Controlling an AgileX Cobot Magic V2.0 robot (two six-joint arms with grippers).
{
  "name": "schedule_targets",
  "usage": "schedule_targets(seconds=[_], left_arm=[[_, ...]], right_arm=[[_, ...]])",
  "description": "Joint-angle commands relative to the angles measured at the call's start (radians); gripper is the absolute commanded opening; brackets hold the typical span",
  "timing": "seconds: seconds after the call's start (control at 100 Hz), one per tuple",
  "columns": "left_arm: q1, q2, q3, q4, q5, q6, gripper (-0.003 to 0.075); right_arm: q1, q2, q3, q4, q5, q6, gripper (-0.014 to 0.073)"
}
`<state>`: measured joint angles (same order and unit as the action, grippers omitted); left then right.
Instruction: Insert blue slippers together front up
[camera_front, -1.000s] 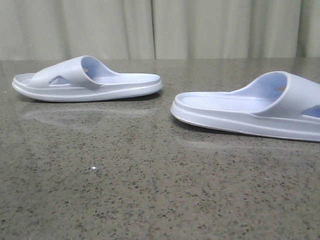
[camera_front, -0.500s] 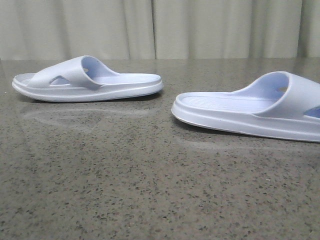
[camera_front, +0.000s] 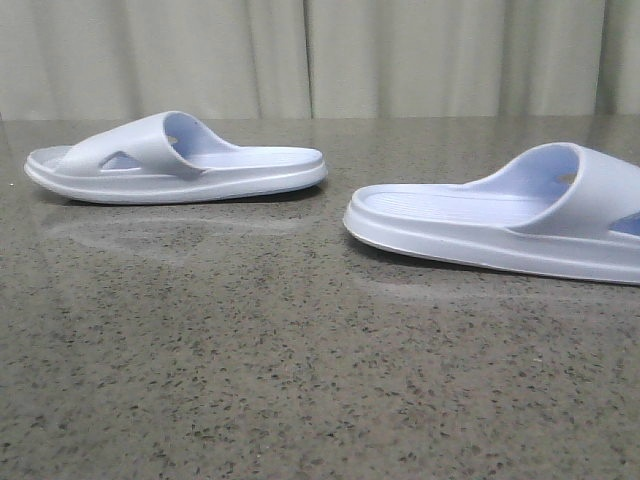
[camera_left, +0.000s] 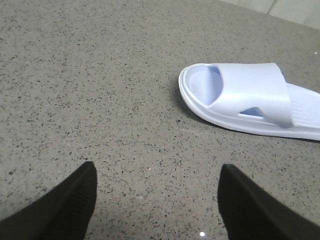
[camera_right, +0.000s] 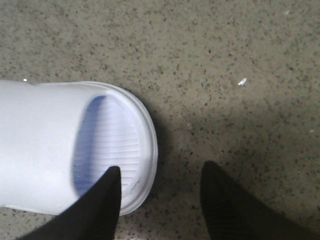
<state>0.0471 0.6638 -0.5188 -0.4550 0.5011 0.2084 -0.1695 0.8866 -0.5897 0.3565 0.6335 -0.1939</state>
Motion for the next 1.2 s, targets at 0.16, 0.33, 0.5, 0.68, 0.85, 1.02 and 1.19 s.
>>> schedule_targets(seconds=[0.16,0.33,0.5,0.68,0.85,1.02,1.19], left_arm=[[0.003,0.014,-0.036,-0.037,-0.058,0.024,0.0445],[0.003,0.014,-0.036,-0.037,-0.058,0.028,0.0445],[0.003,0.014,-0.036,-0.037,-0.058,0.030,0.0445],[0.003,0.014,-0.036,-0.037,-0.063,0.032,0.0445],[0.003,0.017,-0.036,-0.041,-0.063,0.032,0.0445],[0.003,0.102,-0.043,-0.103,-0.066,0.049,0.0445],[0.003,0.275,-0.107,-0.332,-0.034,0.233,0.0445]], right_arm=[[-0.008,0.103,-0.032,0.090,-0.073,-0.086,0.0309],[-0.012,0.157,-0.032,0.172,-0.094,-0.151,0.0309],[-0.078,0.214,-0.032,0.380,-0.055,-0.332,0.0308],[-0.136,0.297,-0.055,0.567,0.072,-0.521,0.0283],[-0.136,0.328,-0.089,0.567,0.127,-0.530,-0.0021],[-0.136,0.326,-0.090,0.569,0.127,-0.530,-0.0102],[-0.136,0.326,-0.090,0.569,0.127,-0.530,-0.0102]])
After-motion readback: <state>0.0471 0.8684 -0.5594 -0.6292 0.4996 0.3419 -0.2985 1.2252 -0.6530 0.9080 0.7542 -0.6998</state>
